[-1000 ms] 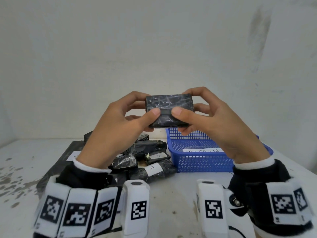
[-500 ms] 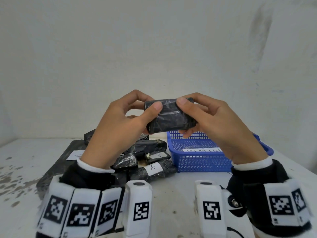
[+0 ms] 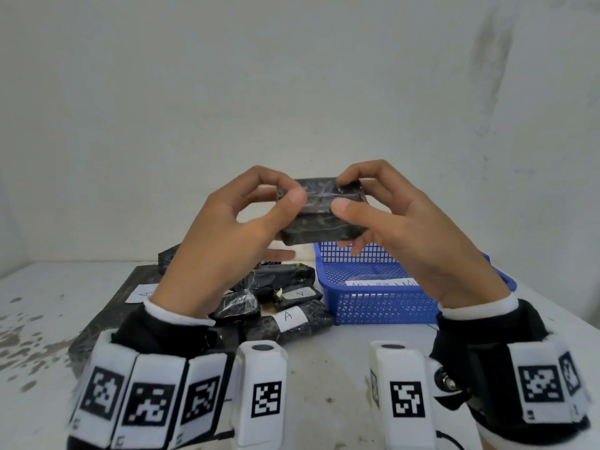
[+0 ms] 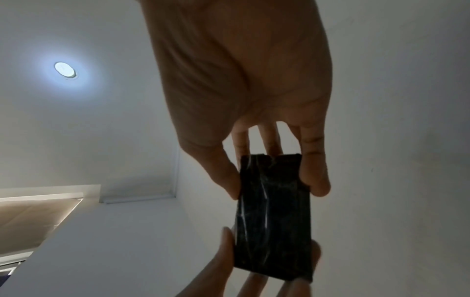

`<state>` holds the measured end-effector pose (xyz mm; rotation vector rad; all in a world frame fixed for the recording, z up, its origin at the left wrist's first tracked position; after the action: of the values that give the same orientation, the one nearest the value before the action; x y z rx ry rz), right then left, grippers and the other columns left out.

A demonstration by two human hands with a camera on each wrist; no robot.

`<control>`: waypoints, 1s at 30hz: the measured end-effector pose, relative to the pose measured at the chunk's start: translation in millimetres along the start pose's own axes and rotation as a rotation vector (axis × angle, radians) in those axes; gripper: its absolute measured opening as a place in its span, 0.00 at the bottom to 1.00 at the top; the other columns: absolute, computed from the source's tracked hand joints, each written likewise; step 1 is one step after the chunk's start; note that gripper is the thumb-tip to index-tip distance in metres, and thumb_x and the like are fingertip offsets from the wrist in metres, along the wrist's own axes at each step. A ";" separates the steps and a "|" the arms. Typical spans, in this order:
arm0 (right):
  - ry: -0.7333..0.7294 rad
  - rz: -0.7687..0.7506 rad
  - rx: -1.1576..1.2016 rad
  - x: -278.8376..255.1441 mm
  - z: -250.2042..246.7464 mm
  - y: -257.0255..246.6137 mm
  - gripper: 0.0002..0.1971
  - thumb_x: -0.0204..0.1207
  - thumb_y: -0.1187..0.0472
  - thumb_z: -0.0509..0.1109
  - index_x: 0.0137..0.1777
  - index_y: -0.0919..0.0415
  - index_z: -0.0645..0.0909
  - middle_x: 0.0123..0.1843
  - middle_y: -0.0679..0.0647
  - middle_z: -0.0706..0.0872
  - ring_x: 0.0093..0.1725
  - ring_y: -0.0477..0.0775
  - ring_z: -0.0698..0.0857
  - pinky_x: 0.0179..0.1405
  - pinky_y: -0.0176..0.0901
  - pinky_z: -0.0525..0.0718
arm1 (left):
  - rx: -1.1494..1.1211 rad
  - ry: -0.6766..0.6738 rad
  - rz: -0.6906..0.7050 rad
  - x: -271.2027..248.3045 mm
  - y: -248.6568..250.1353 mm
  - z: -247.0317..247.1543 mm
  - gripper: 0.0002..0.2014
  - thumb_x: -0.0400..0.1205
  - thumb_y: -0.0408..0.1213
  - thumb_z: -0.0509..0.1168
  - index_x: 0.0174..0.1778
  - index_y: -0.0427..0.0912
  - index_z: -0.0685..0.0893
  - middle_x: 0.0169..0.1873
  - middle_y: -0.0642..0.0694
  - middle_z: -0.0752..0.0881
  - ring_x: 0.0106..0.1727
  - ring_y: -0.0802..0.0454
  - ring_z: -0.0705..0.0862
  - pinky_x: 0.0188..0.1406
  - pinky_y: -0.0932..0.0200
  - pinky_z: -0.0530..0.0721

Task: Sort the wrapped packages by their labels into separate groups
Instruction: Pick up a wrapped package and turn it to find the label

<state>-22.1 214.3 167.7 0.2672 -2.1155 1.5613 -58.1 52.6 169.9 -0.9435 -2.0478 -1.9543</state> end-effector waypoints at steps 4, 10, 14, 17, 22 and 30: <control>0.010 -0.001 0.029 3.0 -1.1 3.1 0.23 0.74 0.50 0.78 0.67 0.38 0.76 0.56 0.54 0.92 0.48 0.60 0.93 0.57 0.53 0.88 | -0.034 0.025 -0.021 3.0 -5.5 -3.0 0.17 0.78 0.38 0.73 0.62 0.56 0.80 0.57 0.46 0.86 0.43 0.47 0.92 0.50 0.48 0.90; -0.014 0.033 0.032 3.3 2.2 7.5 0.18 0.78 0.57 0.77 0.66 0.46 0.83 0.53 0.57 0.94 0.55 0.59 0.92 0.67 0.55 0.85 | -0.035 0.013 -0.014 4.5 -5.2 -0.1 0.12 0.78 0.37 0.72 0.57 0.48 0.86 0.44 0.48 0.92 0.42 0.53 0.92 0.41 0.70 0.85; -0.026 0.022 -0.054 -1.4 4.1 0.6 0.18 0.74 0.50 0.77 0.63 0.44 0.83 0.49 0.52 0.95 0.51 0.52 0.93 0.63 0.46 0.84 | -0.019 0.014 -0.006 3.4 -4.2 -2.2 0.11 0.78 0.38 0.72 0.55 0.48 0.86 0.39 0.51 0.92 0.38 0.57 0.91 0.38 0.69 0.83; -0.019 0.004 -0.059 -2.8 3.8 -2.9 0.24 0.65 0.45 0.77 0.62 0.44 0.84 0.49 0.53 0.94 0.52 0.55 0.93 0.62 0.44 0.86 | 0.005 0.010 -0.006 3.9 -5.0 -2.7 0.10 0.78 0.39 0.71 0.55 0.50 0.86 0.42 0.49 0.92 0.40 0.53 0.92 0.44 0.60 0.86; -0.016 0.008 -0.035 -3.3 5.2 -3.4 0.18 0.70 0.49 0.77 0.60 0.47 0.85 0.46 0.54 0.95 0.47 0.51 0.93 0.44 0.28 0.85 | 0.020 0.023 -0.001 4.0 -4.9 -4.4 0.06 0.77 0.43 0.72 0.48 0.58 0.89 0.40 0.48 0.92 0.42 0.49 0.92 0.48 0.55 0.88; -0.016 0.001 0.003 -4.5 3.2 -5.3 0.15 0.73 0.48 0.73 0.56 0.53 0.89 0.45 0.58 0.94 0.46 0.54 0.94 0.45 0.33 0.87 | 0.010 0.043 -0.001 4.3 -4.5 -8.3 0.12 0.70 0.56 0.71 0.45 0.57 0.90 0.41 0.45 0.93 0.46 0.41 0.92 0.61 0.34 0.84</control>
<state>-16.8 209.0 169.2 0.2805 -2.1256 1.5678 -66.4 46.4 169.4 -0.8909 -2.0331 -1.9451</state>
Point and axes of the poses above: each hand's wrist, its own x-axis towards the middle knuckle, its own z-axis out of the palm, y = z × x, the point moved 10 cm from there along x, towards the middle knuckle
